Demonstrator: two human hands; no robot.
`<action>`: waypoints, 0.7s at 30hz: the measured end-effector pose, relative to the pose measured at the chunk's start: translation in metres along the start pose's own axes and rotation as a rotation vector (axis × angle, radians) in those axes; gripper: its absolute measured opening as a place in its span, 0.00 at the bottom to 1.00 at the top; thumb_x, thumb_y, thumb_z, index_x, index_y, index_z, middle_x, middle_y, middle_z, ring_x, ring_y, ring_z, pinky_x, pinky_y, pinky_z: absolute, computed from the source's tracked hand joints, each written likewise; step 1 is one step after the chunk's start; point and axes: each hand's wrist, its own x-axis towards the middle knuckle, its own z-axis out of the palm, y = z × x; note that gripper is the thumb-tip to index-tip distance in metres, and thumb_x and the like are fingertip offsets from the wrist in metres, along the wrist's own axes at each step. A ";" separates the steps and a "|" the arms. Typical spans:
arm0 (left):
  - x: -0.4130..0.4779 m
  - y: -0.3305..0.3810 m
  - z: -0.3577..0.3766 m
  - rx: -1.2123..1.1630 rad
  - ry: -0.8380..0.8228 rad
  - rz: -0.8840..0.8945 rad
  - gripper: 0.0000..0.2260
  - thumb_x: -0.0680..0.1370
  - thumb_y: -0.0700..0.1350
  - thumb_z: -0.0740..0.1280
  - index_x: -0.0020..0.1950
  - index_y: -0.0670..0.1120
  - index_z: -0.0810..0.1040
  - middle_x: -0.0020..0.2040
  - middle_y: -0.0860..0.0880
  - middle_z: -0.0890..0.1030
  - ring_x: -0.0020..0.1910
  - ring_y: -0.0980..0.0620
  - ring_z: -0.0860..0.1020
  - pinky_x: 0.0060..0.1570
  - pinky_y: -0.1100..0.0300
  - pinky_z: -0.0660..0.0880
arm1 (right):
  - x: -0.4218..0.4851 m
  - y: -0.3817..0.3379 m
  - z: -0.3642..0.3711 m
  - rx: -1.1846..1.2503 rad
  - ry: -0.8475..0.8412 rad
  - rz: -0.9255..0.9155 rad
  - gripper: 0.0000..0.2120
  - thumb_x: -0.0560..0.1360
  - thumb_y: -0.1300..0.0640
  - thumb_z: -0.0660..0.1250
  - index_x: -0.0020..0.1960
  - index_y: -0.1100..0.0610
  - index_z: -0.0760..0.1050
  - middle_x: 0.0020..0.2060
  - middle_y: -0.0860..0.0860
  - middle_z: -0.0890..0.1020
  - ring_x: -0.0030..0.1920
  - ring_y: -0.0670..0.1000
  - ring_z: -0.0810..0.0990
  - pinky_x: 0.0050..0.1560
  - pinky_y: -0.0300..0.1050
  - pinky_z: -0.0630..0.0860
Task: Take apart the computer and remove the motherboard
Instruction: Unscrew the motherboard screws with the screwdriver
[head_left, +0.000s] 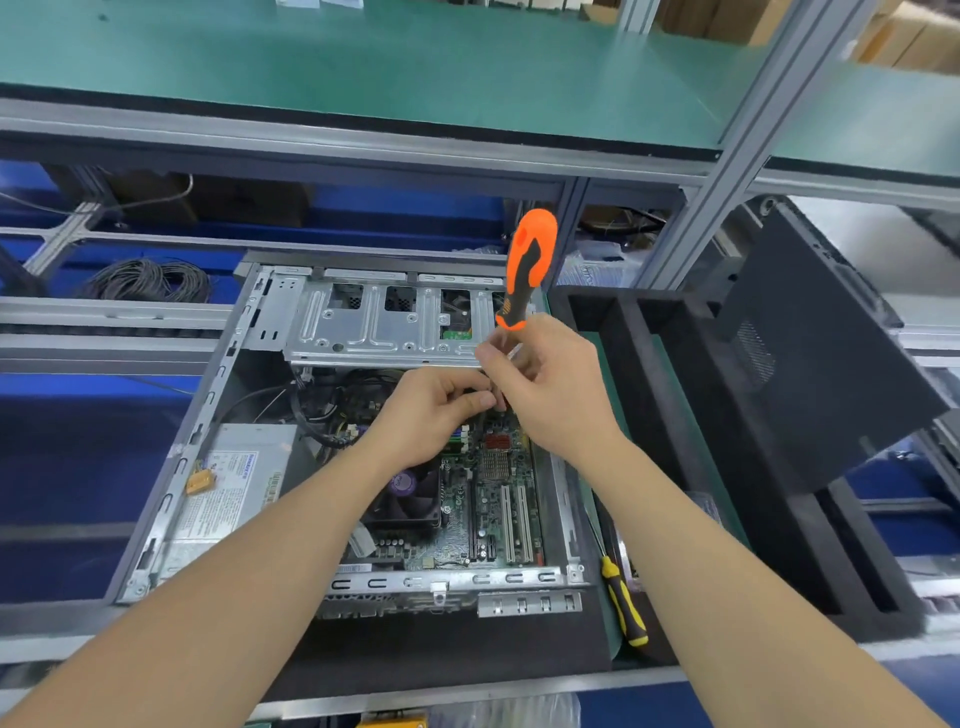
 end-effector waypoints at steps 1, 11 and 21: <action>0.000 0.000 0.001 -0.011 -0.005 -0.004 0.06 0.81 0.46 0.70 0.51 0.52 0.87 0.39 0.63 0.84 0.40 0.66 0.78 0.43 0.67 0.70 | 0.004 -0.009 -0.007 -0.023 0.026 -0.008 0.09 0.78 0.49 0.71 0.44 0.52 0.76 0.36 0.47 0.80 0.34 0.48 0.78 0.41 0.50 0.77; -0.006 0.008 0.001 0.049 -0.003 -0.023 0.11 0.82 0.45 0.69 0.44 0.60 0.85 0.44 0.64 0.85 0.44 0.65 0.80 0.45 0.73 0.70 | 0.076 -0.120 -0.066 -0.894 -0.185 0.036 0.26 0.80 0.36 0.63 0.38 0.57 0.65 0.30 0.50 0.67 0.35 0.56 0.73 0.37 0.47 0.68; -0.002 0.001 0.000 0.088 -0.037 -0.002 0.07 0.82 0.55 0.66 0.50 0.64 0.83 0.35 0.49 0.81 0.34 0.45 0.76 0.39 0.56 0.72 | 0.090 -0.110 -0.084 -0.678 -0.499 0.072 0.16 0.77 0.49 0.72 0.35 0.54 0.73 0.28 0.48 0.78 0.18 0.42 0.74 0.18 0.34 0.69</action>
